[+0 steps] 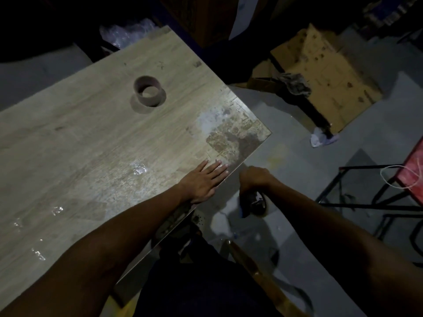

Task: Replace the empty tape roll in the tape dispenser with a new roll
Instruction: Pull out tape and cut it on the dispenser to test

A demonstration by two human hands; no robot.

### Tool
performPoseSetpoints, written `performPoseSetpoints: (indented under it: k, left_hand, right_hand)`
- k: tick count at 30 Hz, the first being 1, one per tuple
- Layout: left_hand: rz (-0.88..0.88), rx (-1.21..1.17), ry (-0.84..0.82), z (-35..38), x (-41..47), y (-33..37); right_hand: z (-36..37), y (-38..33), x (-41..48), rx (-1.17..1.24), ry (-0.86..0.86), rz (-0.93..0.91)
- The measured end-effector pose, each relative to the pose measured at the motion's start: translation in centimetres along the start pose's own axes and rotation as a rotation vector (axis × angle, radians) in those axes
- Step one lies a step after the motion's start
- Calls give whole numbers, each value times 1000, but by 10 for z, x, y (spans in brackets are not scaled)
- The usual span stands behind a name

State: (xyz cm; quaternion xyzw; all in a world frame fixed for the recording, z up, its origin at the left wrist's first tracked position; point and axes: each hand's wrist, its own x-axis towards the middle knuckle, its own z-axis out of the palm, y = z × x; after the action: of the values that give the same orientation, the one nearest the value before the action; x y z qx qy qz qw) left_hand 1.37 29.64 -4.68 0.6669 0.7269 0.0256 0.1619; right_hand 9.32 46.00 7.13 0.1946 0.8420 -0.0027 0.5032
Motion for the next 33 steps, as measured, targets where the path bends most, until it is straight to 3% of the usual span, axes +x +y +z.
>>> performPoseSetpoints:
  k: [4, 8, 11, 16, 24, 33]
  left_hand:
    - [-160, -271, 0, -27, -12, -11]
    - [-485, -580, 198, -45, -46, -30]
    - [-715, -786, 359, -56, -77, -43]
    - [-949, -1237, 605, -62, -130, -54]
    - [-1228, -1356, 854, -54, -220, -45]
    - [-1318, -1465, 1020, -57, -285, -31]
  right_hand:
    - [-26, 15, -1, 300, 20, -83]
    - [-52, 10, -7, 682, -3, -183]
    - [-68, -8, -10, 804, -12, -209]
    - [-84, -52, -11, 937, 1, -238]
    - [-92, -140, -19, 1193, -23, -253]
    - [-87, -247, -28, 1518, 57, -255]
